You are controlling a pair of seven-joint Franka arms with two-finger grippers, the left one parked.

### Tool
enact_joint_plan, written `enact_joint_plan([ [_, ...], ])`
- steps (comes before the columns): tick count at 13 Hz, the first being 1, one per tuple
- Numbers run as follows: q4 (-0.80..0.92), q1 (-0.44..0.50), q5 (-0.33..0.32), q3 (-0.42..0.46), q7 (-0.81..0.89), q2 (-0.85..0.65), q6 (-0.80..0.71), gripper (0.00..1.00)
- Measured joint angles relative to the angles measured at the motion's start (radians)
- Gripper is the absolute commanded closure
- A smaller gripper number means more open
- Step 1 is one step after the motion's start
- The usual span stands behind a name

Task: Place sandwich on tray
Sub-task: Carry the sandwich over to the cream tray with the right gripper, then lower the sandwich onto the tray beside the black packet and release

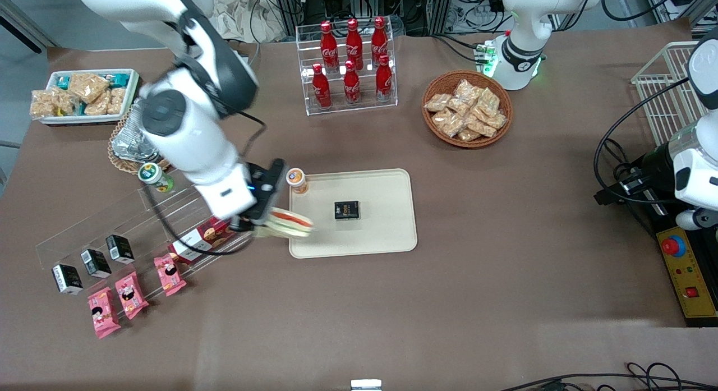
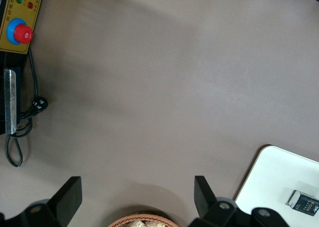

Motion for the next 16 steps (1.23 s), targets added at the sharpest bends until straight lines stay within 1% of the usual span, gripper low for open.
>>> enact_joint_plan([
  [1,0.0,0.024,-0.001,0.0,0.027,0.052,0.057,0.72],
  [3,0.0,0.041,-0.001,-0.001,0.065,0.125,0.122,0.72],
  [5,0.001,0.065,-0.004,-0.002,0.074,0.187,0.183,0.72],
  [6,0.002,0.082,-0.016,-0.001,0.076,0.213,0.205,0.72],
  [8,0.004,0.122,-0.061,-0.002,0.092,0.245,0.225,0.71],
  [9,0.004,0.139,-0.099,-0.002,0.117,0.253,0.23,0.71],
  [11,0.003,0.175,-0.209,-0.002,0.225,0.265,0.233,0.7],
  [12,0.003,0.189,-0.253,-0.002,0.278,0.274,0.233,0.65],
  [13,0.002,0.196,-0.273,-0.002,0.306,0.285,0.236,0.64],
  [15,0.0,0.197,-0.279,-0.006,0.312,0.319,0.274,0.63],
  [16,0.0,0.195,-0.279,-0.008,0.312,0.337,0.296,0.46],
])
